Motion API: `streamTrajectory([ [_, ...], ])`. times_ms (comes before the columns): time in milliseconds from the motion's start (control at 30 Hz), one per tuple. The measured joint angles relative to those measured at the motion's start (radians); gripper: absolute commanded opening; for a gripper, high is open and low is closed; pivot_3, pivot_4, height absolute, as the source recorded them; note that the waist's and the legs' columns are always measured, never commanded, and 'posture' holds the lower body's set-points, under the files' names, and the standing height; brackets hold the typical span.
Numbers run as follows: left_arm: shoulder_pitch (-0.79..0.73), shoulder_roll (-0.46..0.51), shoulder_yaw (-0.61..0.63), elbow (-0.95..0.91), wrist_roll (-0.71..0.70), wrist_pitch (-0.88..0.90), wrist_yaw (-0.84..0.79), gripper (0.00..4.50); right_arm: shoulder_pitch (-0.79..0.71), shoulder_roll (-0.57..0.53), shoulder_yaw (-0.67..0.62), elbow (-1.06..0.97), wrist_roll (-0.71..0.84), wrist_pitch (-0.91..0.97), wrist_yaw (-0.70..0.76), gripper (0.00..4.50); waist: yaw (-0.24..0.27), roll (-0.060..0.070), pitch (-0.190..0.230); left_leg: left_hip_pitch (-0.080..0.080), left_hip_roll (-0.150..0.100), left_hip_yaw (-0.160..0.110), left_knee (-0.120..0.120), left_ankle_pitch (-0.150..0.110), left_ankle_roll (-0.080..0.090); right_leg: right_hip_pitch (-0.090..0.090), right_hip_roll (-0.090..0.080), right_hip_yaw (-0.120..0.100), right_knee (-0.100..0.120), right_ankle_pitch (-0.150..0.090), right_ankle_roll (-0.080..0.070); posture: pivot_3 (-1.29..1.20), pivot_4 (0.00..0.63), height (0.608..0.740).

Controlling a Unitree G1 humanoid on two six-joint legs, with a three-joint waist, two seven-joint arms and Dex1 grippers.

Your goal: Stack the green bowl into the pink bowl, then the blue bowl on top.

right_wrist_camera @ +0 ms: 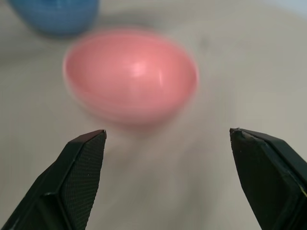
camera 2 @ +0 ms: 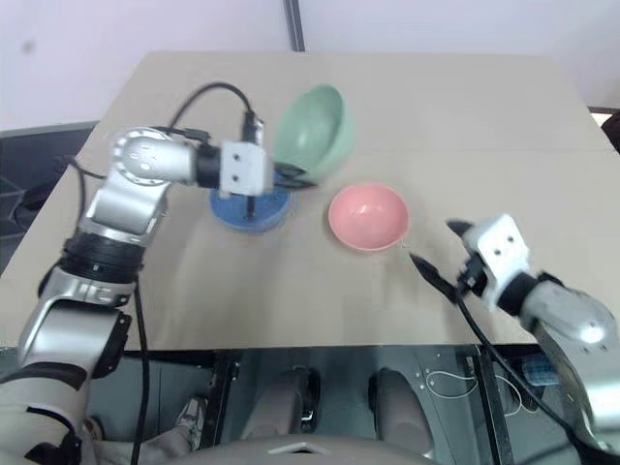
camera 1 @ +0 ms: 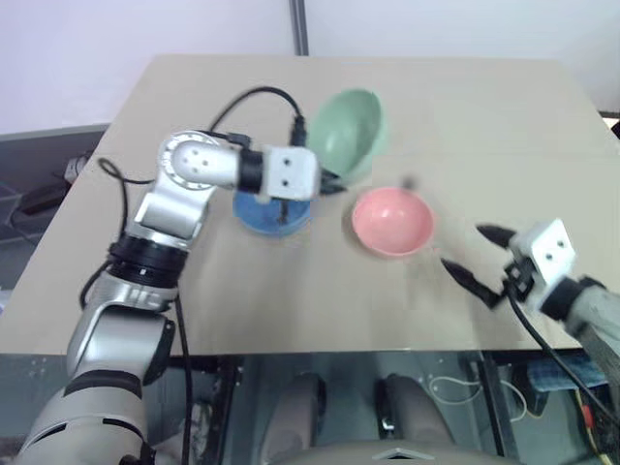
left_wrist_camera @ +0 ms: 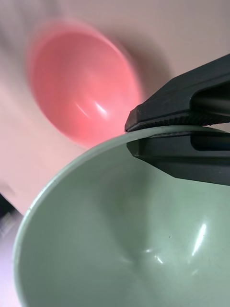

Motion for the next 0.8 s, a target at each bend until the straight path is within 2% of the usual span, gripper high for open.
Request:
streamTrajectory([
  [133,-0.086,-0.076,-0.062,0.096,0.024,-0.073,-0.067,0.05,0.129,-0.022,-0.117,-0.075,0.038,-0.011,0.039,4.5,-0.001,0.0,0.0,0.005,0.001,-0.001,0.001,0.0,0.0,0.005,0.003,0.0,0.0,0.0,0.0,0.0,0.15,0.74],
  [200,-0.113,-0.101,-0.075,0.138,0.037,-0.122,-0.091,0.74,0.143,-0.021,-0.128,-0.096,0.046,-0.011,0.036,4.5,-0.001,0.0,0.0,0.007,0.001,0.0,0.001,0.0,0.0,0.007,0.003,0.001,0.0,0.0,0.0,0.0,0.15,0.74],
  [233,-0.123,-0.113,-0.08,0.159,0.041,-0.141,-0.101,0.82,0.149,-0.019,-0.133,-0.102,0.048,-0.011,0.032,4.5,-0.001,0.0,0.0,0.007,0.001,0.0,0.001,0.0,0.0,0.007,0.003,0.001,0.0,0.0,0.0,0.0,0.15,0.74],
  [400,-0.175,-0.203,-0.109,0.317,0.054,-0.32,-0.148,3.16,0.161,-0.007,-0.129,-0.159,0.053,-0.011,-0.018,4.5,0.005,0.0,0.0,0.005,0.0,-0.002,0.001,0.0,0.0,0.007,0.002,0.0,-0.002,0.0,0.0,0.0,0.15,0.74],
  [533,-0.173,-0.189,-0.086,0.305,0.04,-0.285,-0.143,3.16,0.136,-0.008,-0.098,-0.161,0.061,-0.01,-0.036,4.5,0.002,0.0,0.0,0.005,0.001,-0.002,0.001,0.0,0.0,0.006,0.002,0.0,-0.002,0.0,0.0,0.0,0.15,0.74],
  [633,-0.134,-0.089,-0.015,0.233,0.012,-0.148,-0.117,3.16,0.063,-0.023,-0.065,-0.154,0.07,-0.012,-0.041,4.5,-0.013,0.0,0.0,0.005,0.002,-0.002,0.001,0.0,0.0,0.006,0.003,0.0,-0.002,0.0,0.0,0.0,0.15,0.74],
  [800,0.02,0.118,0.143,0.018,0.005,0.141,-0.008,3.16,-0.107,-0.043,0.022,-0.105,0.105,-0.019,-0.023,4.5,-0.024,0.001,0.0,0.006,0.002,-0.002,0.0,0.0,0.0,0.006,0.002,0.0,-0.002,0.0,0.0,0.0,0.15,0.74],
])
